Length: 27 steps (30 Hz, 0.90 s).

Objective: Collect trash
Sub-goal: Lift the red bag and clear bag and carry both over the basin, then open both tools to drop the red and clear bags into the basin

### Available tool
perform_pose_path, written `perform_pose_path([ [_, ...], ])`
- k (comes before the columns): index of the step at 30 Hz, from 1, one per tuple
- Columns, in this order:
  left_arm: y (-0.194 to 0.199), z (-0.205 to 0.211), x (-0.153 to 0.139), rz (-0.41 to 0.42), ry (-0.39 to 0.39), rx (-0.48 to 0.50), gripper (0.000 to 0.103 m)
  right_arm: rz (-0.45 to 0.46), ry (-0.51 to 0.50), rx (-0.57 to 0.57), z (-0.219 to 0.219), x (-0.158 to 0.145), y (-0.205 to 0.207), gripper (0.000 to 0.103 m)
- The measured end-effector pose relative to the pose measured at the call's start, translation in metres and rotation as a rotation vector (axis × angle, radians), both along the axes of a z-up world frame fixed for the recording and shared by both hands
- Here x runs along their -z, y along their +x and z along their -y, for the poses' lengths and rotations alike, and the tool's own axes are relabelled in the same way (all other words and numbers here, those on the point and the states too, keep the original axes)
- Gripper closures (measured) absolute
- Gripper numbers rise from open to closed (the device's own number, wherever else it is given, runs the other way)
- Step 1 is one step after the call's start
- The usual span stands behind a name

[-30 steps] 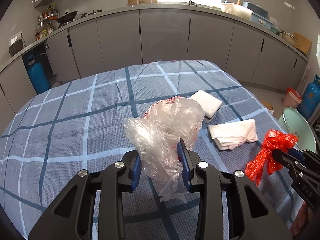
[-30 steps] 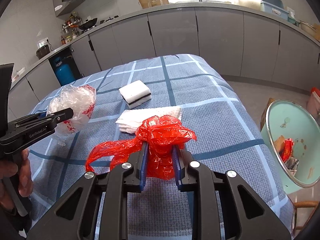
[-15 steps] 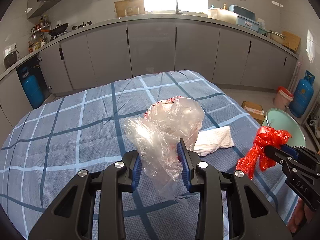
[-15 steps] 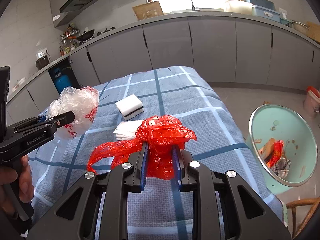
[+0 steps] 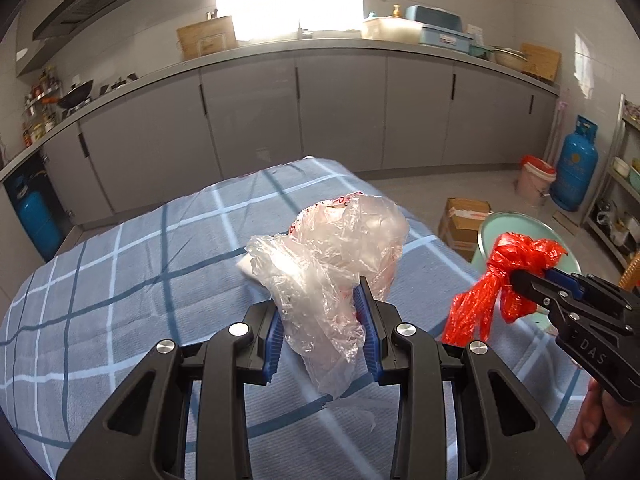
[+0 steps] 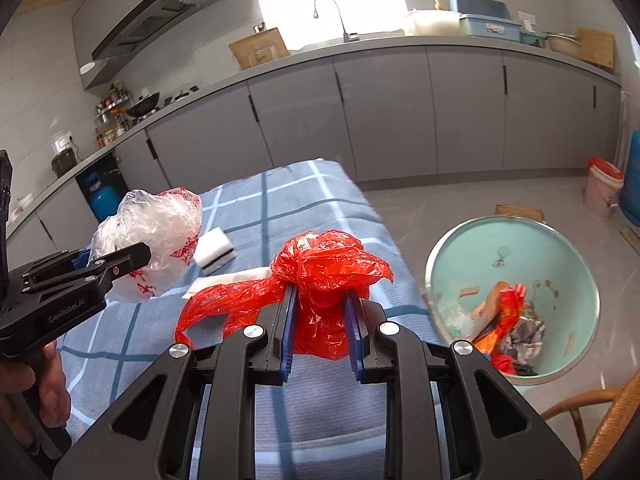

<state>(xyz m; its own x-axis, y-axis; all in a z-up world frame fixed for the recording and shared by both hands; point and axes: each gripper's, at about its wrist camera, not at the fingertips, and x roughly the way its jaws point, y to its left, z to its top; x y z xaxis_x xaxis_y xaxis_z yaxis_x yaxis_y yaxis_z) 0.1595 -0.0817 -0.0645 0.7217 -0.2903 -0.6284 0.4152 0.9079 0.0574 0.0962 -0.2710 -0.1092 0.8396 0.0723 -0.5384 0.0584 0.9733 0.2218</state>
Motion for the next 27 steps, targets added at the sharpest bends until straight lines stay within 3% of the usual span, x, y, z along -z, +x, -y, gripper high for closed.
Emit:
perform_pose_path([
  [13,-0.002,0.081,-0.006,0.019,0.011,0.138,0.069,0.035,0.012,0.154,0.077,-0.011,-0.017,0.080],
  [27,0.000,0.171,0.003,0.016,0.010,0.275,0.069,0.016,-0.015,0.280,0.141,-0.003,-0.020,0.080],
])
